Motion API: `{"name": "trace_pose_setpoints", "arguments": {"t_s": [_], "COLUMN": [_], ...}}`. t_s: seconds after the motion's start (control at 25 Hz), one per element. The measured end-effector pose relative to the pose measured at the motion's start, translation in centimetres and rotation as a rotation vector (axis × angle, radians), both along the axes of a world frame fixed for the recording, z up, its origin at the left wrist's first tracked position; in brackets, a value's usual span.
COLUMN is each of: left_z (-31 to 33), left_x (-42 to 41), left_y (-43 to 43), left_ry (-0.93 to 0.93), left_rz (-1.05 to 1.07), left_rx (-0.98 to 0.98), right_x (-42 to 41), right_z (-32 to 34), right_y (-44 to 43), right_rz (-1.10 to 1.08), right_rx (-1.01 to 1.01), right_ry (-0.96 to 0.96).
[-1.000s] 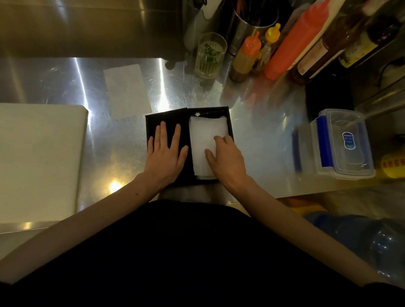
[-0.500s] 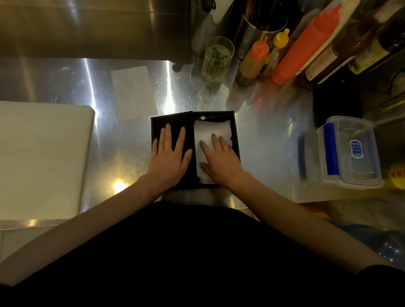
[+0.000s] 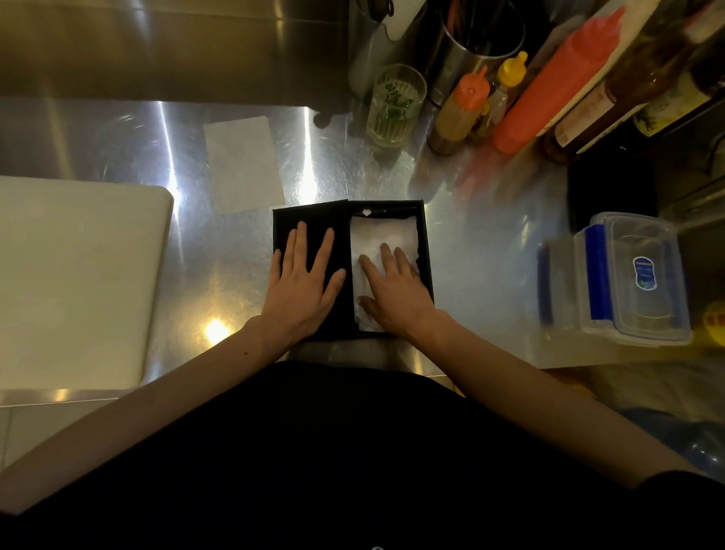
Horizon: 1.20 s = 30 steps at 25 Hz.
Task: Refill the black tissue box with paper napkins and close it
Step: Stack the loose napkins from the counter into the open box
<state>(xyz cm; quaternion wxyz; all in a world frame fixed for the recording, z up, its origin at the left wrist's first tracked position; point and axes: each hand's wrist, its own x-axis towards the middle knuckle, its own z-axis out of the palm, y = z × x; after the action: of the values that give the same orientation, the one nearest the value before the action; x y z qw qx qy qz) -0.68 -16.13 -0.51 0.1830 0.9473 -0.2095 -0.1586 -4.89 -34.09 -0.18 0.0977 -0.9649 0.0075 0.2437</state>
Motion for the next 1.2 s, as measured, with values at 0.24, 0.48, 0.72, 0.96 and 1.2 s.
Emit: {"name": "trace_pose_setpoints", "arguments": {"t_s": [0.24,0.48,0.72,0.96,1.2], "left_z": [0.0,-0.4,-0.5,-1.5,-3.5], "left_x": [0.0,0.1,0.7,1.3,1.6], "left_y": [0.1,1.0,4.4,10.2,13.8], "left_ry": [-0.003,-0.013,-0.010,0.004,-0.027], "left_rz": [-0.010,-0.051,-0.053,-0.024,0.045], "left_rx": [0.007,0.027,0.046,0.127,0.205], "right_x": [-0.2,-0.7,-0.6,2.4,6.6], "right_z": [0.3,1.0,2.0,3.4,4.6], "right_y": [-0.1,-0.2,-0.3,2.1,6.2], "right_rz": [-0.019,-0.043,-0.143,-0.165,-0.086], "right_rx": [0.037,0.116,0.284,0.344,0.318], "right_ry": [-0.052,-0.178,-0.371,-0.498,-0.548]}}
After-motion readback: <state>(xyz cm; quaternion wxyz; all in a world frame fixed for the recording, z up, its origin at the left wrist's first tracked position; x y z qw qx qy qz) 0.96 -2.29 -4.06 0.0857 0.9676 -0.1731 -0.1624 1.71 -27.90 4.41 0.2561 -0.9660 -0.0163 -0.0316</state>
